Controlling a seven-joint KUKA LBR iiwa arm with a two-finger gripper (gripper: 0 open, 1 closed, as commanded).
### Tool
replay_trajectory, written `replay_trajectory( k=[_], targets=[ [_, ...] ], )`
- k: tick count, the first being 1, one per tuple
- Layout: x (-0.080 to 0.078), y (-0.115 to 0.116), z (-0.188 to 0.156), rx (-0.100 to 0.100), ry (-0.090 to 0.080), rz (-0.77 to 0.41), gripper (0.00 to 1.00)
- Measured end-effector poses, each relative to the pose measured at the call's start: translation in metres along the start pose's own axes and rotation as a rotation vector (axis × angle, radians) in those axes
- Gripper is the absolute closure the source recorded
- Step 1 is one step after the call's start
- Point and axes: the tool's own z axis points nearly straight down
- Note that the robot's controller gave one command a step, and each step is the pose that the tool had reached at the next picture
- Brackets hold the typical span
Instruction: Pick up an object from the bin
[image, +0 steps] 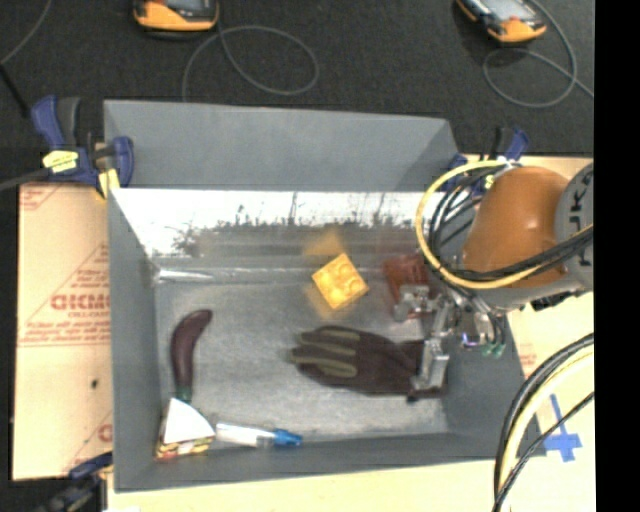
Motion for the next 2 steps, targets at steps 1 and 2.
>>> replay_trajectory(
  k=[1, 2],
  targets=[
    [-0.0017, 0.0002, -0.0047, 0.001, -0.008, -0.002, 0.00],
    [-0.0017, 0.0002, -0.0045, 0.001, -0.008, -0.003, 0.00]
  ],
)
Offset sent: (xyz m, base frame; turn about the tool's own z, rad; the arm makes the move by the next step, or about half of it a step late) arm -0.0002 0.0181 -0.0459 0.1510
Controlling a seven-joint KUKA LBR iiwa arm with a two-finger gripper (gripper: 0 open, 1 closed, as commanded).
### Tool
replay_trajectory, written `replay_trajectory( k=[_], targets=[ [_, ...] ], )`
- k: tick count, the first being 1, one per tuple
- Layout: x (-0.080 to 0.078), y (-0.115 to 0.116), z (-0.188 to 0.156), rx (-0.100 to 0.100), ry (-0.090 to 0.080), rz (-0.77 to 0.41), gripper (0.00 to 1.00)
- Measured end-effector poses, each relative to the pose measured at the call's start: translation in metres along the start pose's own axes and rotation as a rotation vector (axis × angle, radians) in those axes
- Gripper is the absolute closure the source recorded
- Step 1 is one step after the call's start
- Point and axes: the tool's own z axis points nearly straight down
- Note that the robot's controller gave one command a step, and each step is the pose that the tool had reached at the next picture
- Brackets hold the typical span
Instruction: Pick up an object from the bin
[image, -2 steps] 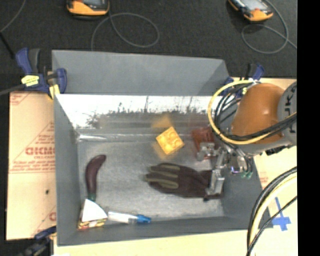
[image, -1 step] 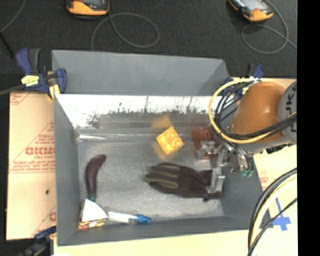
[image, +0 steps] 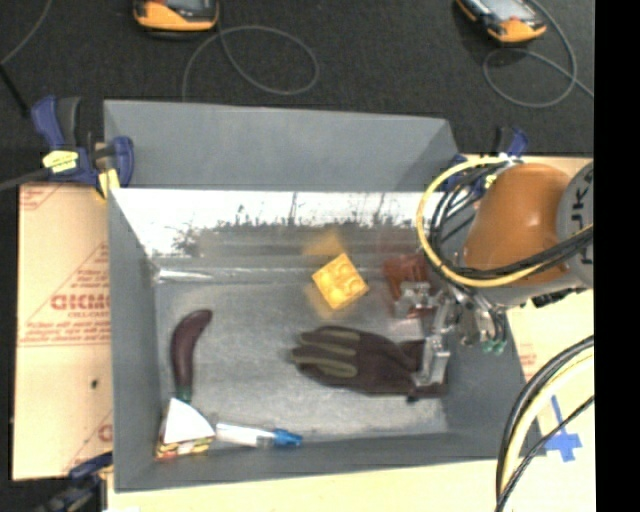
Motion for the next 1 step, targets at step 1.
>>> replay_trajectory(
  k=[1],
  targets=[
    [0.0207, 0.0033, 0.0139, 0.001, -0.002, -0.055, 0.00]
  ],
)
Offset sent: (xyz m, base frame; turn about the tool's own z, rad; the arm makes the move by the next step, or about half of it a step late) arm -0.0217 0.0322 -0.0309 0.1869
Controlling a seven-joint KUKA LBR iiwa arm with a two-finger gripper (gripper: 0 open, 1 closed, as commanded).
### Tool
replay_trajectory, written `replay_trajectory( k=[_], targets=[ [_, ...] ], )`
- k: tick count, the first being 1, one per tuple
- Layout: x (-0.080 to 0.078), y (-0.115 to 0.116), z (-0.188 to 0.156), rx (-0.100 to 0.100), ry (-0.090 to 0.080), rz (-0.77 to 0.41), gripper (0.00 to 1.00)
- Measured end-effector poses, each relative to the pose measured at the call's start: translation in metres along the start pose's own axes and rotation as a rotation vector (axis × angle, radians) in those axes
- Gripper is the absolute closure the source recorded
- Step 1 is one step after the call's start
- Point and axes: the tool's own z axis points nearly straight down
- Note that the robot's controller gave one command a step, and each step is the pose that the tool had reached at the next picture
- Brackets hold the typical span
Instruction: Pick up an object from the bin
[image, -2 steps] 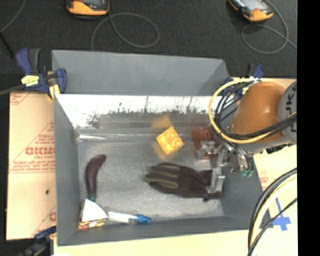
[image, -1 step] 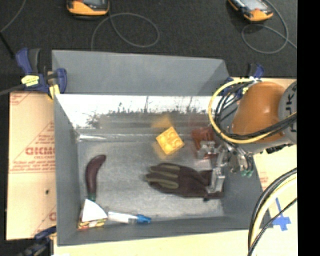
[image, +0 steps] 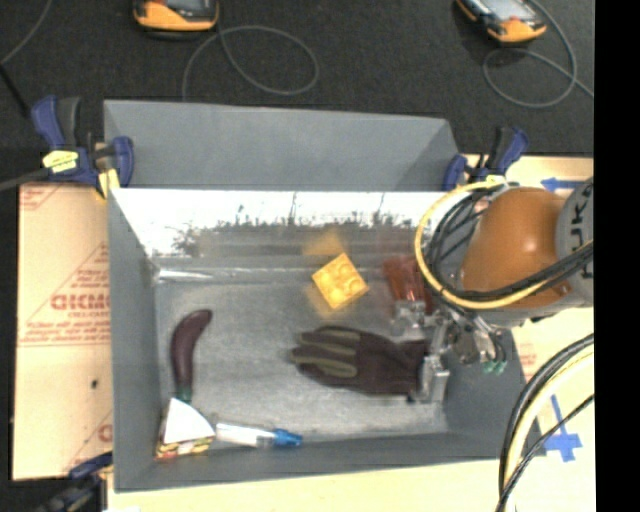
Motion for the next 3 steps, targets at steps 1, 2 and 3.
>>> replay_trajectory(
  k=[1, 2, 3],
  targets=[
    [0.004, 0.009, 0.006, -0.001, 0.002, -0.152, 0.00],
    [-0.003, 0.031, 0.036, 0.001, 0.000, 0.193, 1.00],
    [-0.003, 0.031, 0.036, 0.001, 0.000, 0.192, 1.00]
  ],
)
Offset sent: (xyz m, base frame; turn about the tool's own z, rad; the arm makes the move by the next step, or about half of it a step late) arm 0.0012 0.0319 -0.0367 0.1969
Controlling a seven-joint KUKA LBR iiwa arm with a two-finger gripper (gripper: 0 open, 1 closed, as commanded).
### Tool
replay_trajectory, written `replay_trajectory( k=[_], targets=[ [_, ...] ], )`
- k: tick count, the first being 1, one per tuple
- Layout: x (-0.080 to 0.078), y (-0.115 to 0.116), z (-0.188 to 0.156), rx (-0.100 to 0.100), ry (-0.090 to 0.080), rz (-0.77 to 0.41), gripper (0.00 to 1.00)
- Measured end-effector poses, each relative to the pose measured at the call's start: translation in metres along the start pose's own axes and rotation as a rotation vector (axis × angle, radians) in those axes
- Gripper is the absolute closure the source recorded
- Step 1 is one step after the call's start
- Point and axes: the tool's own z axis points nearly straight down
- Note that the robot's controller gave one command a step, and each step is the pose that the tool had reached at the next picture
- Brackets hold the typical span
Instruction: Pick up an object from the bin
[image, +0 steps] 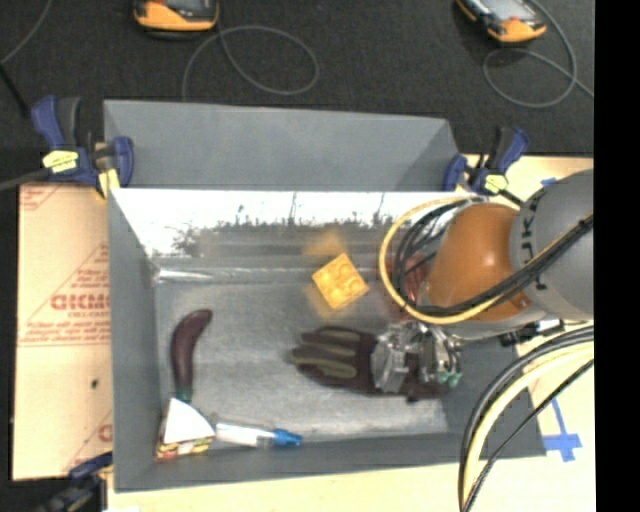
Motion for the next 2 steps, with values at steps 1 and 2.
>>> replay_trajectory(
  k=[1, 2],
  targets=[
    [0.016, 0.009, -0.038, 0.000, 0.007, -0.016, 1.00],
    [0.027, 0.049, -0.098, 0.000, -0.002, -0.001, 0.00]
  ],
)
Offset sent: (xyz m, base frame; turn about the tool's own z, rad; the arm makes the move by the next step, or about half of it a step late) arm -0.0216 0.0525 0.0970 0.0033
